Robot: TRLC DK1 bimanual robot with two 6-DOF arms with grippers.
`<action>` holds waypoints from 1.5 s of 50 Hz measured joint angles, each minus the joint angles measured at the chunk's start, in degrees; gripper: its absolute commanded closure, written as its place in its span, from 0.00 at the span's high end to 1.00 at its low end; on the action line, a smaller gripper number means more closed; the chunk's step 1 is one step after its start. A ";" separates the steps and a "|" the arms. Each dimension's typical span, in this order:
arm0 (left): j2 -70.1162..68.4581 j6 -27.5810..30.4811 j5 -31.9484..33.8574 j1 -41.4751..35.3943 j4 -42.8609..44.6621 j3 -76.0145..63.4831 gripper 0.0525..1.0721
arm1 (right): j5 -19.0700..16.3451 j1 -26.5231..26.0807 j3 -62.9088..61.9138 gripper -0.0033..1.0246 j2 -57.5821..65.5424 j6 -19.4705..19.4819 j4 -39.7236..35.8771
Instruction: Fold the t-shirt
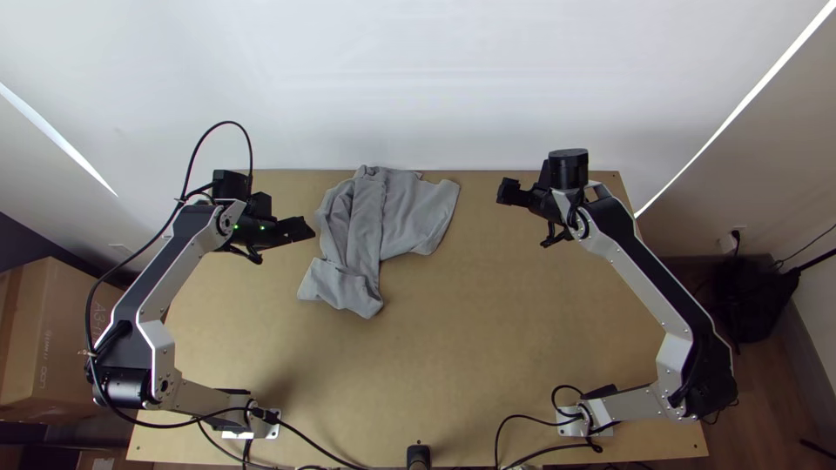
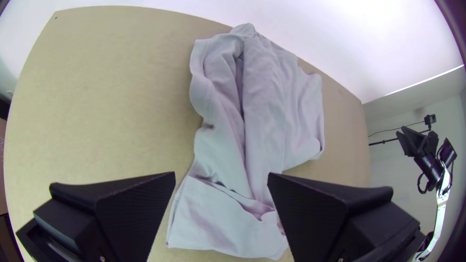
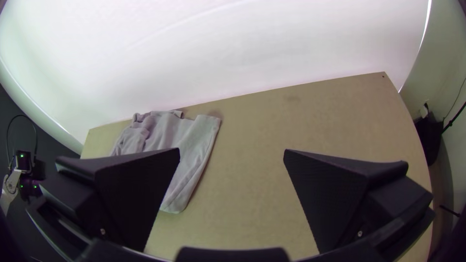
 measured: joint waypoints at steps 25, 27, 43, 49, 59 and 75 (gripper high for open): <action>3.65 7.72 0.13 0.85 -0.20 -8.63 0.85 | -0.20 0.13 1.33 0.96 1.57 0.70 -0.24; 3.67 8.15 0.11 0.85 0.02 -9.18 0.85 | -0.20 0.24 1.38 0.96 1.70 0.70 -0.24; 4.87 8.83 -0.90 0.09 2.23 -12.61 0.26 | -0.44 0.48 2.12 0.96 2.45 0.70 -0.26; 5.90 8.98 -1.16 -0.42 3.06 -14.99 0.03 | -0.61 0.48 2.34 0.96 2.45 0.70 -0.28; 5.60 9.01 -1.16 -0.33 3.21 -16.06 0.03 | -1.20 0.48 2.45 0.96 2.45 0.68 -0.26; -5.35 8.37 -1.11 1.27 -1.92 -12.35 0.03 | -5.79 2.84 12.79 0.96 9.60 0.66 -9.49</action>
